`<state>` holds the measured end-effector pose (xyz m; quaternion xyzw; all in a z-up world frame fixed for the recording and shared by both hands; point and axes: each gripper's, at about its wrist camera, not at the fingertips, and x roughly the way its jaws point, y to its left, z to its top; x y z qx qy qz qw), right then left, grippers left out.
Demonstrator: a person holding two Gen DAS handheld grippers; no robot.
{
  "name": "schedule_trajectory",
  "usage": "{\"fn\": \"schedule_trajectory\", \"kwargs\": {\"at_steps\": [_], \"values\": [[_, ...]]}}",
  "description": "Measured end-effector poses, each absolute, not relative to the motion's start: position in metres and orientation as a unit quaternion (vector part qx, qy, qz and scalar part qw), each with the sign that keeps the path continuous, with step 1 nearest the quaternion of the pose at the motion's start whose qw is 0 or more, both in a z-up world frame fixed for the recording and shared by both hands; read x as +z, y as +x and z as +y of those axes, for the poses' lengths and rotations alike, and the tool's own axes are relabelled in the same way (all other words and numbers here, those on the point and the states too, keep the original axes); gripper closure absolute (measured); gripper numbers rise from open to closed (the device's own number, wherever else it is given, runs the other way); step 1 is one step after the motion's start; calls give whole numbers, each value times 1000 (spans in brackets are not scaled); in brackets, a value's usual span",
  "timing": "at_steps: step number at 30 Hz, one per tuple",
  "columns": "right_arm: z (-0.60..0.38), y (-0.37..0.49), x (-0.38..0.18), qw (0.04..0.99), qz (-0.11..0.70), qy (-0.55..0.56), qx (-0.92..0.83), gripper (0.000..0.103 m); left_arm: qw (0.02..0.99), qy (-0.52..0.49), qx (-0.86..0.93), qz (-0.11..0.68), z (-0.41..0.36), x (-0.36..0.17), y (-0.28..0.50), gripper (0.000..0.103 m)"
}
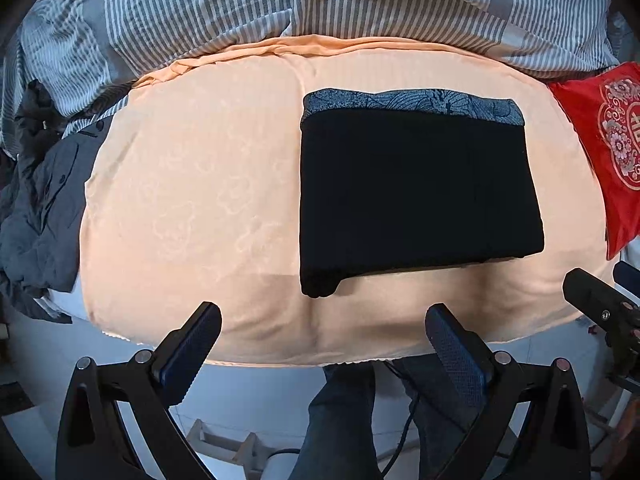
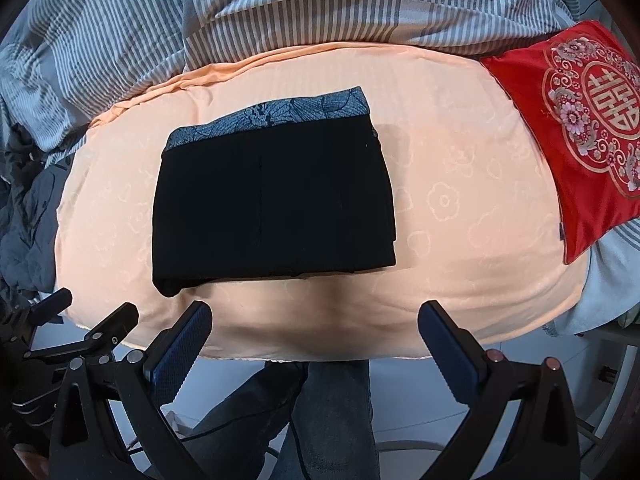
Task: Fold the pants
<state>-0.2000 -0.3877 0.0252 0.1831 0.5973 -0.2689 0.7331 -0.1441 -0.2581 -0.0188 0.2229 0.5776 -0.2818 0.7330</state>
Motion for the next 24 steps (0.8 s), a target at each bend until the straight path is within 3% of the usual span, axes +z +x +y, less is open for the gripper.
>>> {"fn": "schedule_trajectory", "kwargs": {"at_steps": [24], "values": [[-390, -199, 36, 736, 584, 188, -286, 0, 739, 225, -288, 566, -256, -12, -141, 0]]}}
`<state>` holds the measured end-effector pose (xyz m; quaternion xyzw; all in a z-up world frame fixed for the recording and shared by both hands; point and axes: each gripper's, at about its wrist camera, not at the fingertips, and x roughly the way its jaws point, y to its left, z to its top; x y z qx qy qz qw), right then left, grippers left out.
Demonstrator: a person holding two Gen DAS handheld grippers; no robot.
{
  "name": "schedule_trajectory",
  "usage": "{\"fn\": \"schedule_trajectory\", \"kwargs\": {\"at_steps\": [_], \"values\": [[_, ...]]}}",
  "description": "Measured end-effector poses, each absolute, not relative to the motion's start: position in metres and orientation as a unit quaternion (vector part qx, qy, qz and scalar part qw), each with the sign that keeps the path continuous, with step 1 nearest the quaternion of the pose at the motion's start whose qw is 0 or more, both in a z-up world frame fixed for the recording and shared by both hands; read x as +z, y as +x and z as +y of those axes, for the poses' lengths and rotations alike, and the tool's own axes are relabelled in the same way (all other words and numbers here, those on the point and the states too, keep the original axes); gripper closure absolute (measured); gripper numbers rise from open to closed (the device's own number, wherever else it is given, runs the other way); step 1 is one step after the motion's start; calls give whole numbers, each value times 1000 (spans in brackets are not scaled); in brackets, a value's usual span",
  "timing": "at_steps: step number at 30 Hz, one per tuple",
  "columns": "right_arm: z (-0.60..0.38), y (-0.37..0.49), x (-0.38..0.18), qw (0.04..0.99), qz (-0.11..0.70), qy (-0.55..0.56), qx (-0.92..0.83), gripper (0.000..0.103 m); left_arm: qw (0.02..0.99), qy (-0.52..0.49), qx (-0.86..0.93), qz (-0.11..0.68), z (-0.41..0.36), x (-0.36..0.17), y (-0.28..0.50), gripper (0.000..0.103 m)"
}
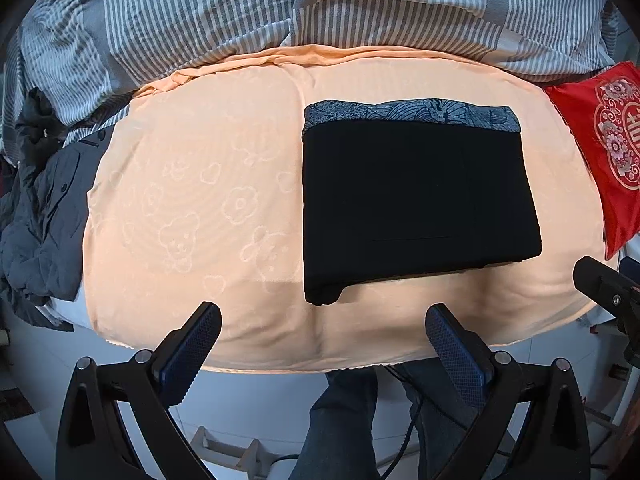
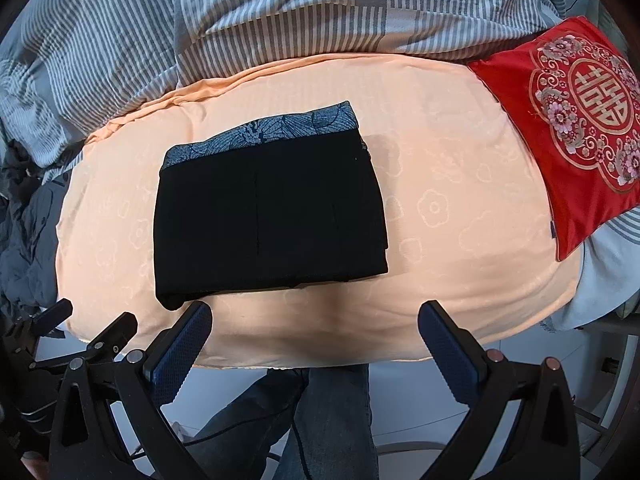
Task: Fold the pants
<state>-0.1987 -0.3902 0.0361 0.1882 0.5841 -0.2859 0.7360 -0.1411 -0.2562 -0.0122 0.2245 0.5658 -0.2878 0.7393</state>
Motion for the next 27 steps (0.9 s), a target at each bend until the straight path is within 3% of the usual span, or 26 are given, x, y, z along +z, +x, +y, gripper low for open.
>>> {"fn": "schedule_trajectory", "kwargs": {"at_steps": [27], "values": [[-382, -198, 40, 739, 586, 182, -279, 0, 739, 209, -289, 571, -254, -10, -138, 0]]}}
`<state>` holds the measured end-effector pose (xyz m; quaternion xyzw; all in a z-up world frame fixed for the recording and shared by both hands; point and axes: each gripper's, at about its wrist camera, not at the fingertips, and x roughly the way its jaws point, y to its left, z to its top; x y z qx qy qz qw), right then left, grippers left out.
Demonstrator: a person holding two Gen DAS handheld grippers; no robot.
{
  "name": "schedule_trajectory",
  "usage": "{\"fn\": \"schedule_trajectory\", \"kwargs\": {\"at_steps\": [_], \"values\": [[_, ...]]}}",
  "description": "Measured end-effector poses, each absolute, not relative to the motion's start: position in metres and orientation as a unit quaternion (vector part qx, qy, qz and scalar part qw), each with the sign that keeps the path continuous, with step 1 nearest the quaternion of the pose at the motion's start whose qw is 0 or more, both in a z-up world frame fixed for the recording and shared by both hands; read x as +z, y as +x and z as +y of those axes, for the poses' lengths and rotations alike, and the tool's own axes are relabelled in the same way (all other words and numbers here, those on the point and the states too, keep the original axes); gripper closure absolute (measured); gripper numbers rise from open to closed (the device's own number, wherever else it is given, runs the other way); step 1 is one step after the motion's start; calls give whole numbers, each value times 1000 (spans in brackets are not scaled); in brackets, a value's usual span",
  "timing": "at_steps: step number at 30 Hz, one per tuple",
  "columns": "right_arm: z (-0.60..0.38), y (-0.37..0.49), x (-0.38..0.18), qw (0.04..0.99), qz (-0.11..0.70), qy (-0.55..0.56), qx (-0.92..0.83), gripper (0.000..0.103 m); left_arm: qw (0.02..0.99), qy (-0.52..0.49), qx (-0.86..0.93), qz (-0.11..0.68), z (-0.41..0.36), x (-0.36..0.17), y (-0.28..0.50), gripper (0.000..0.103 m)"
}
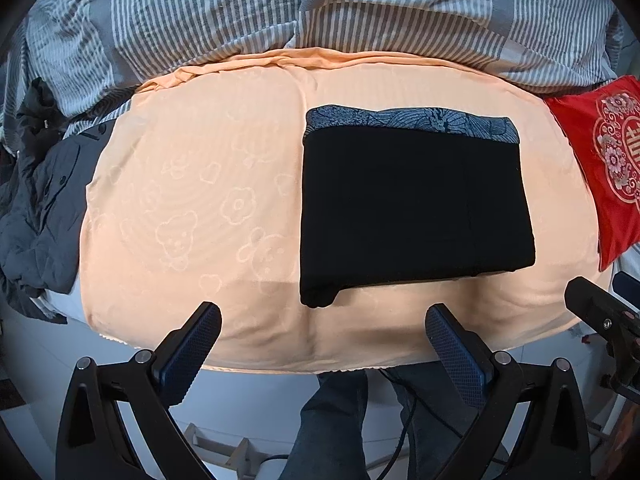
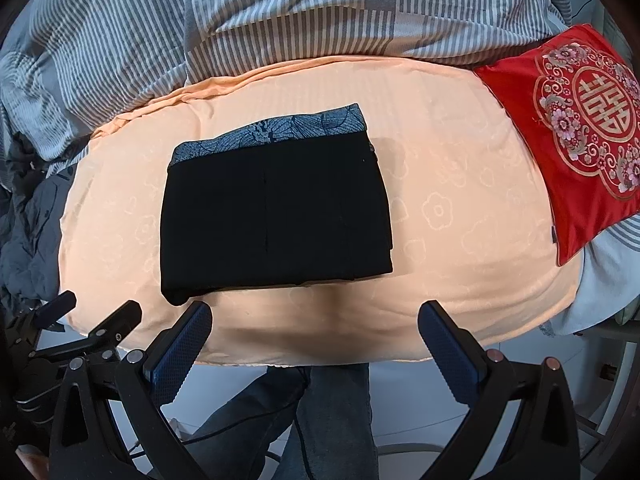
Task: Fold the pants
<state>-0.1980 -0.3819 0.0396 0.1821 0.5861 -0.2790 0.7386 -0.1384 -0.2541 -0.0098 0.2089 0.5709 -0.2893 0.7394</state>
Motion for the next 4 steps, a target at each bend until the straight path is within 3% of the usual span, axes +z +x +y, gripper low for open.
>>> {"fn": "schedule_trajectory", "kwargs": {"at_steps": [4], "values": [[-383, -198, 39, 738, 587, 182, -279, 0, 739, 210, -290, 571, -254, -10, -139, 0]]}}
